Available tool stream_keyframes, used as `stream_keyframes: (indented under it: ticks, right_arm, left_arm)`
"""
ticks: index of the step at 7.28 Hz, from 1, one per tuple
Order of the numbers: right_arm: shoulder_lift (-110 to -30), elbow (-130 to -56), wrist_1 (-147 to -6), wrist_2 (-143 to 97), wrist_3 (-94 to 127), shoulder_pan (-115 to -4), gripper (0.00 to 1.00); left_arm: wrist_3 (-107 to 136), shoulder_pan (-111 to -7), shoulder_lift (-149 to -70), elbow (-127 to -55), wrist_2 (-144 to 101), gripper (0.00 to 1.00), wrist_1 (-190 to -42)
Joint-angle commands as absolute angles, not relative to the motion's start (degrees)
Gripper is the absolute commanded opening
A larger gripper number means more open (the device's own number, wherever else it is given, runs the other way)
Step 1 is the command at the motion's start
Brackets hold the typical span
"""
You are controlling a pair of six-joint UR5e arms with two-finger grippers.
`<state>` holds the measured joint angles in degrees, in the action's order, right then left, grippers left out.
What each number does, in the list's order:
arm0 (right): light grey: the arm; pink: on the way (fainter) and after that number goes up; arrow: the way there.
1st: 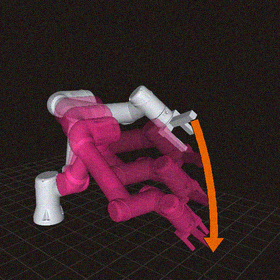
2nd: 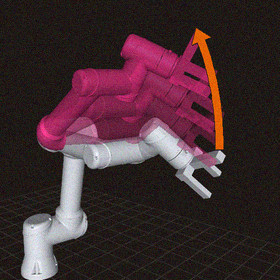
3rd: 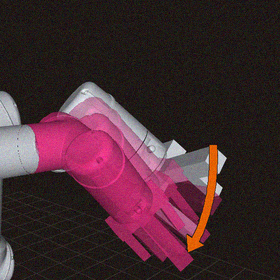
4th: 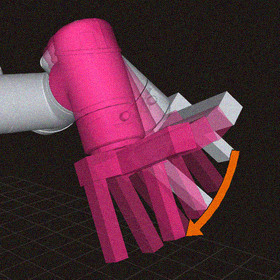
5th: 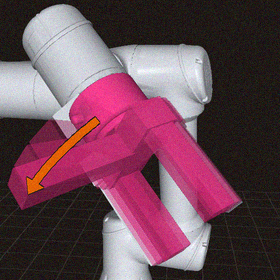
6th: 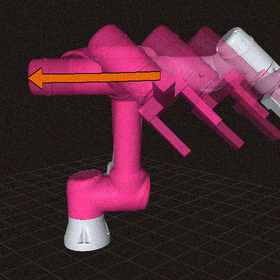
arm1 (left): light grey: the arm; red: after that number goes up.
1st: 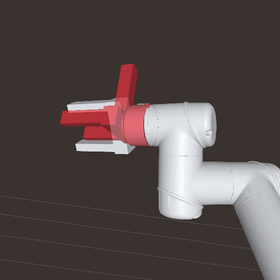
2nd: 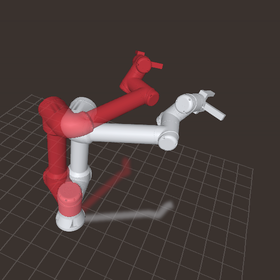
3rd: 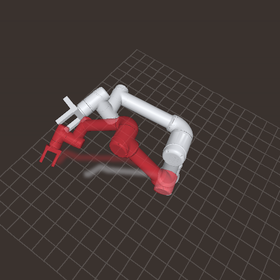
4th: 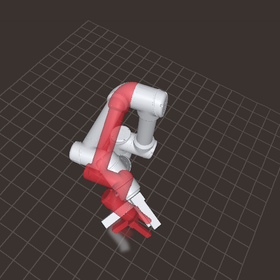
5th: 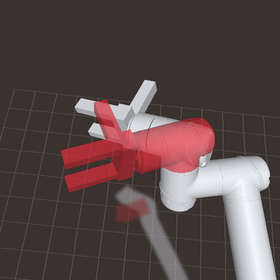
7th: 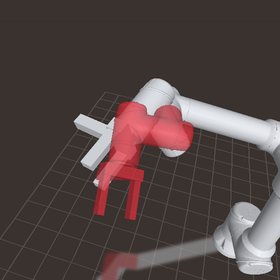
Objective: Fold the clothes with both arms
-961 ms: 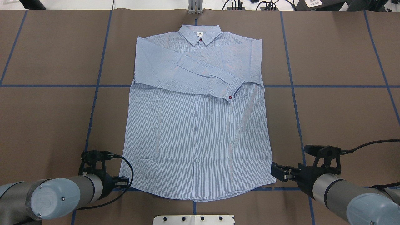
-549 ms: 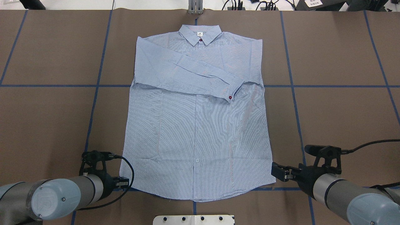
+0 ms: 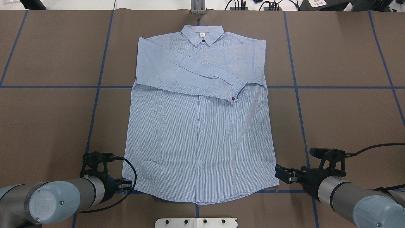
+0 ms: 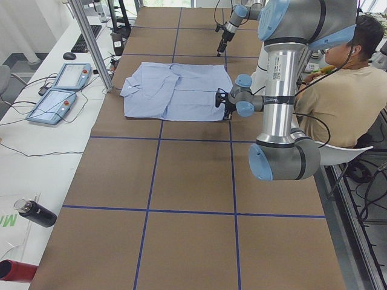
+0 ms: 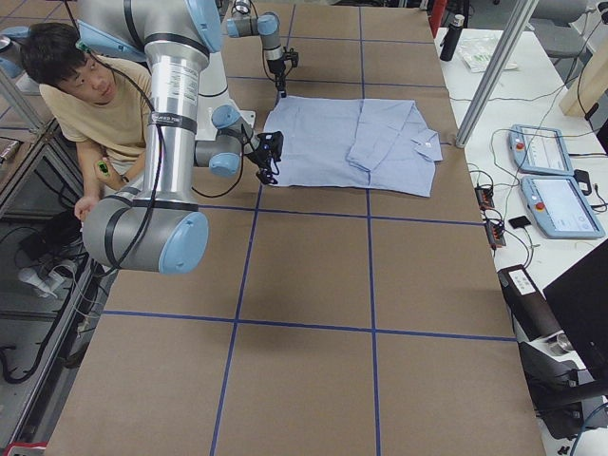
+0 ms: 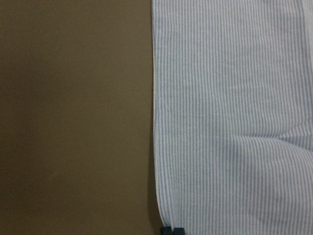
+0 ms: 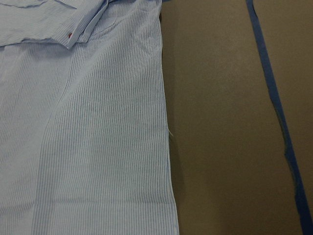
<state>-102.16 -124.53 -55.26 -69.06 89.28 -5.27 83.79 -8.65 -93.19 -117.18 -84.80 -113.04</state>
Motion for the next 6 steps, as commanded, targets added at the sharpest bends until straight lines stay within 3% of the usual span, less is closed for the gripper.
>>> stream_keyframes:
  ticks: [1, 3, 5, 6]
  right_arm:
    - [-102.66, -122.78, -52.47, -67.25, 89.56, -5.10, 1.00]
    - [-103.36, -121.38, -52.47, -66.63, 92.44, -4.14, 0.96]
    - [-103.10, -120.59, -52.56, -62.77, 100.85, -0.37, 0.73]
    - [-102.83, -120.41, -53.34, -61.62, 104.55, 0.69, 0.66]
  left_arm:
    - [84.02, -8.61, -93.25, -117.42, -84.64, 0.00, -113.38]
    - [85.42, -8.61, -93.17, -118.04, -83.16, 0.00, -113.47]
    - [85.52, -8.18, -93.08, -117.95, -80.43, 0.00, -113.47]
    - [85.60, -7.74, -93.16, -118.04, -79.38, 0.00, -113.47]
